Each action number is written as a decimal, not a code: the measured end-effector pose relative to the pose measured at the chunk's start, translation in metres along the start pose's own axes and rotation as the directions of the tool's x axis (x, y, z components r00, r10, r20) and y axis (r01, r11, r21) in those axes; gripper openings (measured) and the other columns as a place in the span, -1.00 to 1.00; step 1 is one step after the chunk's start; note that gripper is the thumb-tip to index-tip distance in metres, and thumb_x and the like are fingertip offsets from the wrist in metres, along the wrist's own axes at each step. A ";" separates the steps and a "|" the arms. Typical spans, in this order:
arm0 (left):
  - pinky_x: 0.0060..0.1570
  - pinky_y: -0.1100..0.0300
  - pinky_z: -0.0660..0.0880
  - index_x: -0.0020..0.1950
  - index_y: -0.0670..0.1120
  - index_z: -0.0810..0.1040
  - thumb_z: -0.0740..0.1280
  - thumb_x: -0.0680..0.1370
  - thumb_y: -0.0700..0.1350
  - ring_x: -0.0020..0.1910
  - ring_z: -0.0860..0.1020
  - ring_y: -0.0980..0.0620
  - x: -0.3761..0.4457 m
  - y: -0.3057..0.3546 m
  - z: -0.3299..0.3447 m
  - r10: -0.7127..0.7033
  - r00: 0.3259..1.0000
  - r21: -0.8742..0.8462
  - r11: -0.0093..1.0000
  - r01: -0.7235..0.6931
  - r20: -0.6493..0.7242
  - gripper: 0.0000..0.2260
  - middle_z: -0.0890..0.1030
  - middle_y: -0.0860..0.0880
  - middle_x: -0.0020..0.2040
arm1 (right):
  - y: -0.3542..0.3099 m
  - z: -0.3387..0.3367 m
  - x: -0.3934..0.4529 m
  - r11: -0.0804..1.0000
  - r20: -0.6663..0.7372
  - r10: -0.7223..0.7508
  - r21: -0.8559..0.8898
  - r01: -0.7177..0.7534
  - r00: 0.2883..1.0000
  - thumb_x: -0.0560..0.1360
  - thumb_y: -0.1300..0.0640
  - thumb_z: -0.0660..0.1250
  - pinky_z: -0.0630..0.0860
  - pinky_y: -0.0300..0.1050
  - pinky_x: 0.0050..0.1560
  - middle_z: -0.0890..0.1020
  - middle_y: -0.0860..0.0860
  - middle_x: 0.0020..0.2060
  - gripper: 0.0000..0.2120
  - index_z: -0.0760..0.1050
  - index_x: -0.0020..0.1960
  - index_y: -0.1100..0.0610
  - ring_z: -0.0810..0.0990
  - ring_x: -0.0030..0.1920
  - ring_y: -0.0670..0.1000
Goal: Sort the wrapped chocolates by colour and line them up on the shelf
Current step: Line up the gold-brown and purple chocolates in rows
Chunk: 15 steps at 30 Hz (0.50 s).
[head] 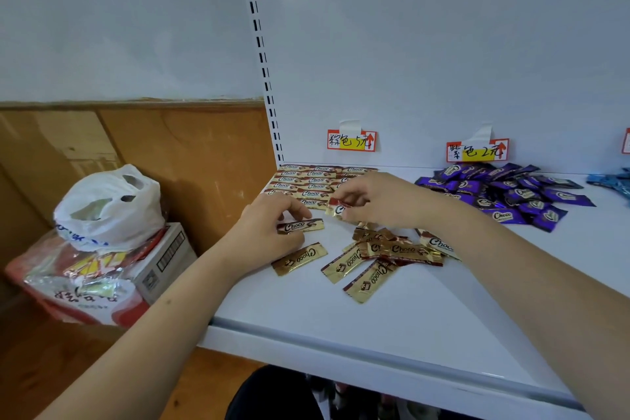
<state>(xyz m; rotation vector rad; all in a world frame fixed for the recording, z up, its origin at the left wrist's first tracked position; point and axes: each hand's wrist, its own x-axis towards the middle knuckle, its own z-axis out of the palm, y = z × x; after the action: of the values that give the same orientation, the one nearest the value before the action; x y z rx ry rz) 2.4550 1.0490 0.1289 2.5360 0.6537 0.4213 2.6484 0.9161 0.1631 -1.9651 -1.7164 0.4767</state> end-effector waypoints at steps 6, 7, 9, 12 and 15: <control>0.07 0.11 0.51 0.07 0.17 0.59 0.36 0.55 -0.01 0.04 0.46 0.17 0.003 -0.001 -0.001 -0.001 0.999 0.023 1.000 0.002 -0.036 -0.88 0.53 0.21 0.02 | 0.004 0.000 0.001 0.998 -0.137 0.027 0.066 -0.018 0.990 0.47 0.08 0.48 0.37 -0.50 -0.31 0.56 -0.18 -0.21 -0.75 0.57 0.12 -0.07 0.50 -0.35 -0.30; 0.04 0.11 0.53 0.05 0.17 0.58 0.37 0.55 -0.02 0.02 0.47 0.15 0.002 -0.001 -0.001 -0.004 0.999 0.016 1.000 0.004 -0.042 -0.89 0.54 0.19 0.02 | 0.004 0.001 0.002 0.999 -0.145 0.019 0.045 -0.013 0.989 0.47 0.06 0.47 0.37 -0.49 -0.30 0.56 -0.19 -0.20 -0.76 0.57 0.12 -0.07 0.50 -0.32 -0.29; 0.04 0.12 0.52 0.06 0.15 0.58 0.37 0.54 -0.02 0.01 0.48 0.15 0.002 -0.002 -0.001 -0.010 0.999 0.010 1.000 0.010 -0.053 -0.88 0.54 0.19 0.02 | 0.003 0.003 0.002 1.000 -0.135 -0.002 -0.016 0.000 0.991 0.50 0.02 0.43 0.35 -0.47 -0.27 0.56 -0.23 -0.14 -0.77 0.57 0.15 -0.13 0.52 -0.22 -0.28; 0.01 0.17 0.45 0.13 0.14 0.55 0.38 0.54 0.00 0.01 0.46 0.14 0.003 -0.005 0.000 -0.033 0.995 0.006 0.999 0.034 -0.089 -0.82 0.53 0.20 0.00 | 0.003 0.006 0.003 0.998 -0.077 -0.028 -0.067 0.023 0.997 0.55 0.04 0.37 0.34 -0.43 -0.17 0.58 -0.23 -0.02 -0.73 0.55 0.22 -0.18 0.52 -0.10 -0.28; -0.08 0.20 0.40 0.18 0.14 0.53 0.39 0.54 0.03 -0.06 0.46 0.09 0.003 -0.004 0.001 -0.079 0.990 0.001 0.997 0.080 -0.113 -0.78 0.52 0.15 -0.04 | 0.003 0.010 0.004 0.998 -0.032 -0.025 -0.063 0.023 0.999 0.56 0.12 0.35 0.41 -0.39 -0.02 0.58 -0.23 0.00 -0.67 0.53 0.28 -0.16 0.53 0.01 -0.24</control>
<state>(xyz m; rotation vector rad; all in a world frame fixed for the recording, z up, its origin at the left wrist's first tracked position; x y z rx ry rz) 2.4565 1.0534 0.1270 2.4954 0.7957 0.5387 2.6461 0.9209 0.1534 -1.9820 -1.7520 0.3845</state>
